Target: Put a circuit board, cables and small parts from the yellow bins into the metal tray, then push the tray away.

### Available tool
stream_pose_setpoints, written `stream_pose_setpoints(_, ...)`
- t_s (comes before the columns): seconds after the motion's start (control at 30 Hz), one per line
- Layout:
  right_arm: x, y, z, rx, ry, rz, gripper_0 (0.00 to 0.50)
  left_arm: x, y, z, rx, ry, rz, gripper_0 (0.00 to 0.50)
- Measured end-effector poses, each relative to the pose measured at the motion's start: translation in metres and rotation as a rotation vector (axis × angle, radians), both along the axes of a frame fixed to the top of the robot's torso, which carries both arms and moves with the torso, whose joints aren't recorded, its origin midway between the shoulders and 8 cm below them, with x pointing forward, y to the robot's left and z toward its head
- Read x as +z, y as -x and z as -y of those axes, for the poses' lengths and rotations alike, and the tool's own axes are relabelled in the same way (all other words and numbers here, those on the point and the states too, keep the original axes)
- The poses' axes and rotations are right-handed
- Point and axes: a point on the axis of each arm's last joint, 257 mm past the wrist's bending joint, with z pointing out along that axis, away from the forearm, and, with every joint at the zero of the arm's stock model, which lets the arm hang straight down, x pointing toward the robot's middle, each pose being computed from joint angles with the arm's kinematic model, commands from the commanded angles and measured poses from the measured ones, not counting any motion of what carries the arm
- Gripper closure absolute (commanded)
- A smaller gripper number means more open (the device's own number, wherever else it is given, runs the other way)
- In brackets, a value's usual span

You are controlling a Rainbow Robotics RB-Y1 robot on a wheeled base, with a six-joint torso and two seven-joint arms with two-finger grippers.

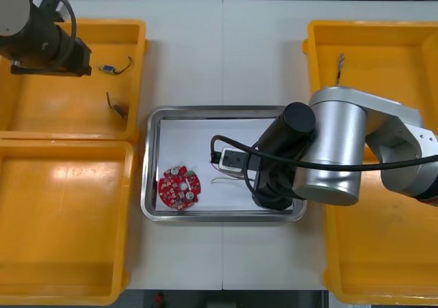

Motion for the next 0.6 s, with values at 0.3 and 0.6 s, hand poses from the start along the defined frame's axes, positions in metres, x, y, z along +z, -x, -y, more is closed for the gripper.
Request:
stream_pose_setpoints(0.3,-0.043,-0.004,-0.005,0.022,-0.026,-0.035,0.500,0.009,-0.040,-0.016,0.143,0.101,0.073,0.000)
stream_pose_setpoints(0.6,-0.050,-0.004,-0.002,0.018,-0.017,-0.043,0.000,-0.008,-0.060,-0.001,0.495,0.392,0.088,0.000)
